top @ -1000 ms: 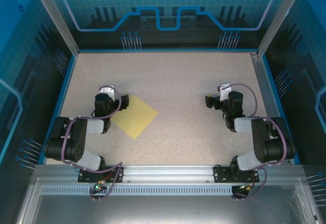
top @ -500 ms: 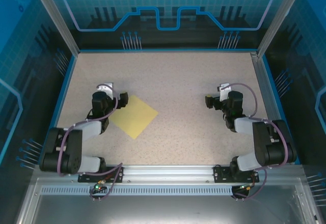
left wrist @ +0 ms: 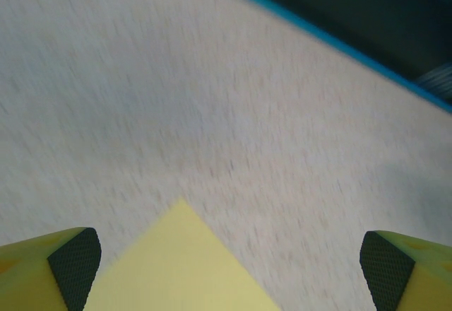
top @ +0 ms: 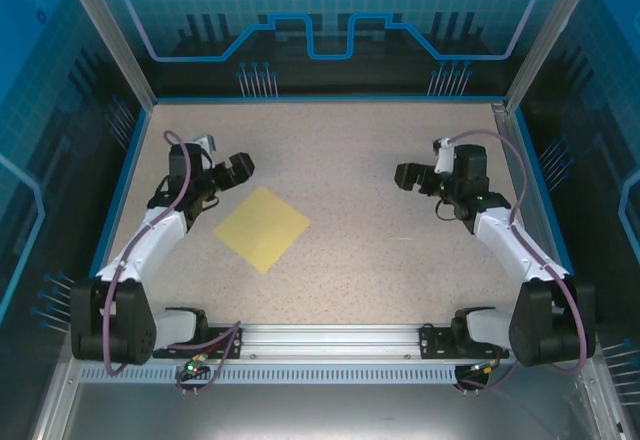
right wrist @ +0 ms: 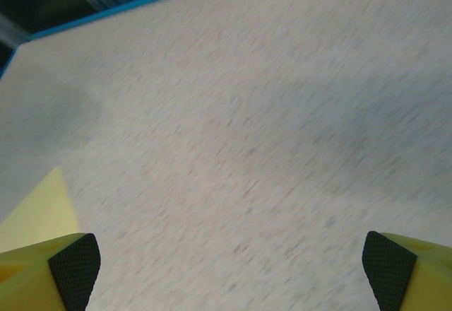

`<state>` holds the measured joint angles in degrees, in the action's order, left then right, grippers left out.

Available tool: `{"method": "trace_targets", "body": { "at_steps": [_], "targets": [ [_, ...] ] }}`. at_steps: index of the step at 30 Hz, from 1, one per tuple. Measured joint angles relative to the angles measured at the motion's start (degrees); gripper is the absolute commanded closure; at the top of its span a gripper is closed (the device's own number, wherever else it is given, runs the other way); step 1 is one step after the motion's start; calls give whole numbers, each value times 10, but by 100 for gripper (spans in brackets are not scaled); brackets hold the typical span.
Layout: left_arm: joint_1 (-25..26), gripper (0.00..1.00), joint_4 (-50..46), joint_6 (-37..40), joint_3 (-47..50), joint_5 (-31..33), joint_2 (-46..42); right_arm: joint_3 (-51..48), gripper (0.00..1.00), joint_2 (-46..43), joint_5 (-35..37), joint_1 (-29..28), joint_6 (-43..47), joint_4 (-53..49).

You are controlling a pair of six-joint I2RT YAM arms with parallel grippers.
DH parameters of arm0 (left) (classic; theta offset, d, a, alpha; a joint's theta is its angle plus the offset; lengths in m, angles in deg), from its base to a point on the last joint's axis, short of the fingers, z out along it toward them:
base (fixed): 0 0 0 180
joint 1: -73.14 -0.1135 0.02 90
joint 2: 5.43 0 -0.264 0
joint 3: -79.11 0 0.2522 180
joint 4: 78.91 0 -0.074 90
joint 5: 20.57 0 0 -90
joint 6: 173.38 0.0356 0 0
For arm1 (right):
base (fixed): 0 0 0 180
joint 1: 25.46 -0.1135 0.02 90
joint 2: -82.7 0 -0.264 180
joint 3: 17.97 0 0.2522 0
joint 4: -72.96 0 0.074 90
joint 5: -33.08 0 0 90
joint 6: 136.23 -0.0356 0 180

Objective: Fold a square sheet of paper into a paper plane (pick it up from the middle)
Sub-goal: Move the square sheet of paper to the center of the table.

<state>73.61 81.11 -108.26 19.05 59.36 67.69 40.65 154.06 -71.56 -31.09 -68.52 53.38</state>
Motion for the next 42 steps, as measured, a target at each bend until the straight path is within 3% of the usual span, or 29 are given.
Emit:
{"method": "trace_targets", "body": {
  "at_steps": [6,11,17,27,35,42],
  "targets": [
    [30,3,-73,-34,0,-77,63,-5,1,-17,-49,-79,-21,-56],
    [79,3,-85,-41,0,-89,97,14,1,0,-54,-127,-19,-80],
    [93,3,-87,-59,-4,-79,165,17,0,36,-48,-174,-19,-83],
    [128,4,-89,-67,-49,-66,228,14,1,48,2,-184,-24,-101],
    [223,4,-80,-66,-117,-65,291,-30,1,22,68,-182,-49,-128],
    [296,6,-69,-78,-173,-79,337,-64,1,-23,65,-165,-76,-134]
  ]
}}
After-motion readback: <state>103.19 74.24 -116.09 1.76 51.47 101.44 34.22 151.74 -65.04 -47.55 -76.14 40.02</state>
